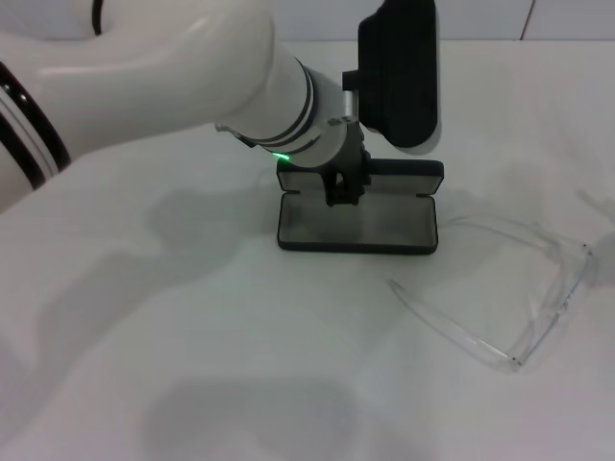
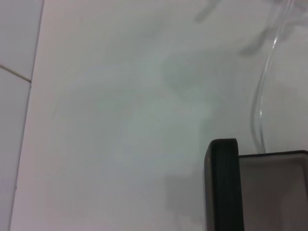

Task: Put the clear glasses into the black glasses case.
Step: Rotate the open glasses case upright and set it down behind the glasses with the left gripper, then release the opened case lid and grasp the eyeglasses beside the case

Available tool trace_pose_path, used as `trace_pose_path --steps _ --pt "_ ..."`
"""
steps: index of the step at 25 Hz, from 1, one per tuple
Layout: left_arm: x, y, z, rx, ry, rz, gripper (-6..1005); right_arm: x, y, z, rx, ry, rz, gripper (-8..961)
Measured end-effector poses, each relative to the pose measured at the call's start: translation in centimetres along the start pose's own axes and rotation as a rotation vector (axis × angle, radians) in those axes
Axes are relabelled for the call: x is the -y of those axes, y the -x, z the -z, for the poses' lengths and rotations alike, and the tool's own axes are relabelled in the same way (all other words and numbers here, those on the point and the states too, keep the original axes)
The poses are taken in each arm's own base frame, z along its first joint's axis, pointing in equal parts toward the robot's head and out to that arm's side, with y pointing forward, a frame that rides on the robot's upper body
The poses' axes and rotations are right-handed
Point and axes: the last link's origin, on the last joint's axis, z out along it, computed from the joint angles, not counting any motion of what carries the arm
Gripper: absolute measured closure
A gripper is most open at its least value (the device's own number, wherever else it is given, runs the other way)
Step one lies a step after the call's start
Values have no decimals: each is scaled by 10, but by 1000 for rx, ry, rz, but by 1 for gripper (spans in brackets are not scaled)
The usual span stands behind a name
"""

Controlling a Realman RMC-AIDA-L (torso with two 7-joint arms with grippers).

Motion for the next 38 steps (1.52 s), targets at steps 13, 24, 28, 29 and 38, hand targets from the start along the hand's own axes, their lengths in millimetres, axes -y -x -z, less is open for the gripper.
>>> trace_pose_path --steps 13,24,28,29,38 --pt "-2 -2 -2 -1 -13 -38 772 2 1 2 3 -18 4 121" --pt "-7 -9 -1 -16 -18 -68 753 3 1 5 6 -30 6 123" --pt "-12 -11 1 -31 -21 -79 747 3 2 11 17 -45 4 123" --pt "-12 -11 1 -31 -21 -82 745 3 2 11 19 -46 5 123" --pt "-11 -17 5 -47 -35 -94 665 1 3 13 26 -41 4 125"
